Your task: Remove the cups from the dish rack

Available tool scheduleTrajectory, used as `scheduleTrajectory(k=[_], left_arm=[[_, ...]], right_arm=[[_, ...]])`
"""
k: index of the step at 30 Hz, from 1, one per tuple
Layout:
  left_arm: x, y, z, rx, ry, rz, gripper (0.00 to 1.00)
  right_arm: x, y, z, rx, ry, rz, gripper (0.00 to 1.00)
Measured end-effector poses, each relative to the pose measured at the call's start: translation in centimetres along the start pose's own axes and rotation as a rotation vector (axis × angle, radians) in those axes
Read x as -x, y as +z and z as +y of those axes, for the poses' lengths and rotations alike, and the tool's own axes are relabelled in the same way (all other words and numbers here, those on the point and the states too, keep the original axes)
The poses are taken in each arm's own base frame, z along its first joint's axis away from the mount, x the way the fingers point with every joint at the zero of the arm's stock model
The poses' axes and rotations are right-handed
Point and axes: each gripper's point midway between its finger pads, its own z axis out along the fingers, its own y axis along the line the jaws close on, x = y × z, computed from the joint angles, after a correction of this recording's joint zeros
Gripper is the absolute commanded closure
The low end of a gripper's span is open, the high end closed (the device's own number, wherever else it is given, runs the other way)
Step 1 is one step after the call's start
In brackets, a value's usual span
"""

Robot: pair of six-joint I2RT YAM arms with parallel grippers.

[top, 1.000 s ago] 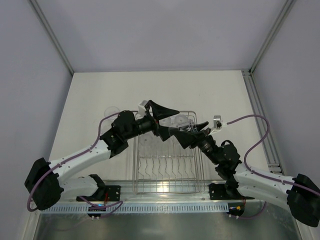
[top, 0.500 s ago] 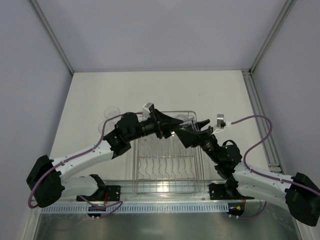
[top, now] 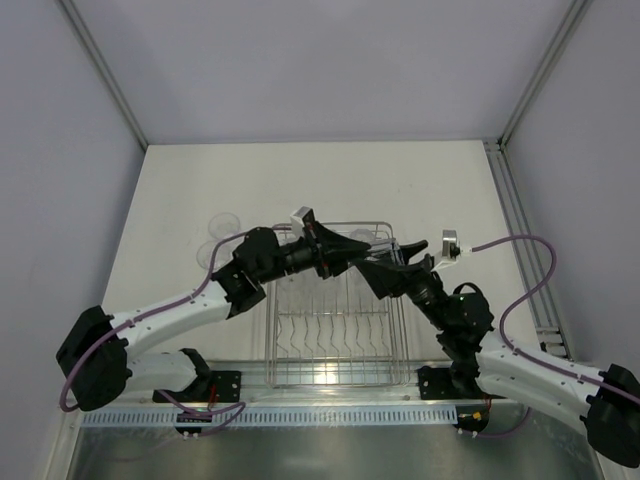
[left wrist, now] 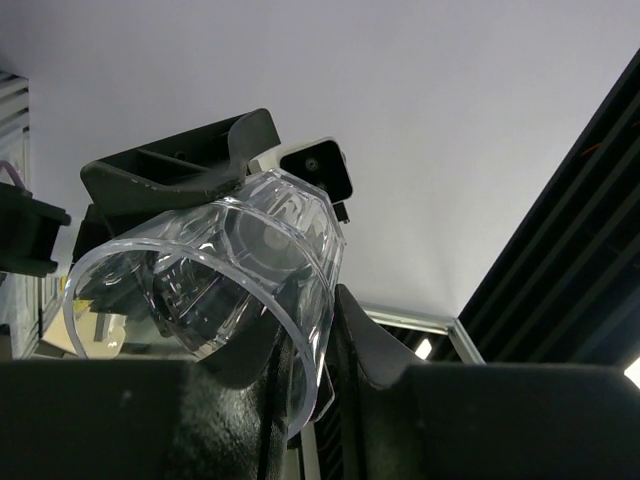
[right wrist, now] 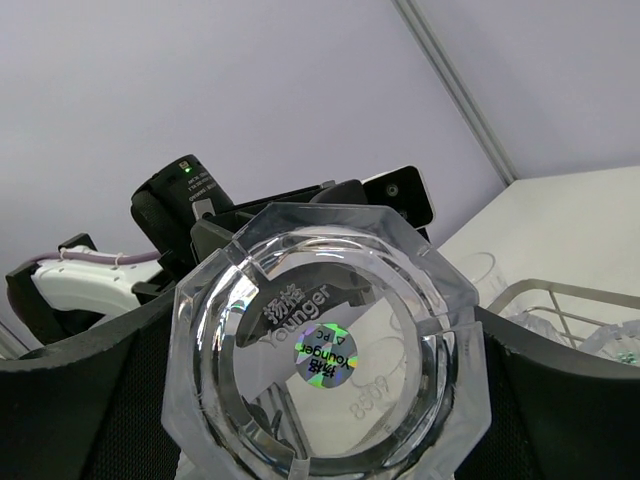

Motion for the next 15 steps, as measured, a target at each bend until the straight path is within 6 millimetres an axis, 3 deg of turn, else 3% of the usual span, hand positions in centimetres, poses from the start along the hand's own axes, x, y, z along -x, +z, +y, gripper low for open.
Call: scheduleTrajectory(k=[4, 10, 15], left_arm=[[0.8, -0.1, -0.2, -0.020, 0.003, -0.015, 1.00], [4.1, -1.1, -3.3, -0.125, 0.033, -0.119, 1.00], [4.4, -1.3, -3.8, -0.141, 0.038, -0.132, 1.00]], right_arm=[[0.7, -0.8, -0.4, -0.046, -0.011, -0.007, 0.00], [2.3, -2.2, -1.0, -0.118, -0.033, -0.049, 0.00], [2.1, -2.7, -2.1, -0.172, -0.045, -0.040, 0.00]])
